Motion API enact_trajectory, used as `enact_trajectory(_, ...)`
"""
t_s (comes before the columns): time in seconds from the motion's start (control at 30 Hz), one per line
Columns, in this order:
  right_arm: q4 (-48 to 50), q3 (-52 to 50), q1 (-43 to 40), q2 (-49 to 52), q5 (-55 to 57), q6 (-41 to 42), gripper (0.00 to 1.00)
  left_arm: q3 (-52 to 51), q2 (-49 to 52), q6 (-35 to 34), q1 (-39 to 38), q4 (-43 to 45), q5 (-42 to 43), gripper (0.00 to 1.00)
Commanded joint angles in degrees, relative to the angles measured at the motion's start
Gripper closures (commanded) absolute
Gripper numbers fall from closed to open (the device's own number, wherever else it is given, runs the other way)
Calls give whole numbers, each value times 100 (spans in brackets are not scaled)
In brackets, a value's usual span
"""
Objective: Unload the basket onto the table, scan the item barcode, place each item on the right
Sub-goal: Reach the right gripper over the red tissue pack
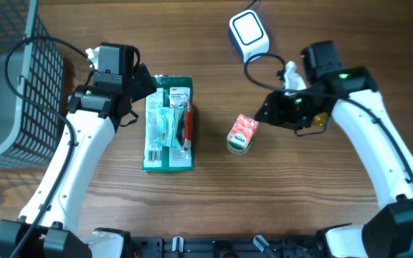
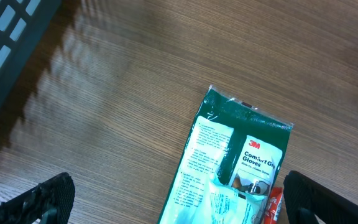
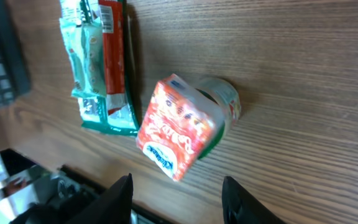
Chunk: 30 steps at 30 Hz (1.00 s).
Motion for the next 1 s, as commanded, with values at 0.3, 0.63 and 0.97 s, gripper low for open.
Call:
enact_trajectory(0.3, 686, -57, 1311, 42, 1287, 1263, 59, -20, 26, 87, 26, 15, 11, 0)
enact_trajectory(0.63, 890, -63, 1425, 42, 1287, 1668, 0, -20, 26, 90, 26, 15, 11, 0)
enact_trajectory(0.97, 890, -68, 1425, 42, 1287, 1672, 28, -20, 26, 87, 26, 15, 11, 0)
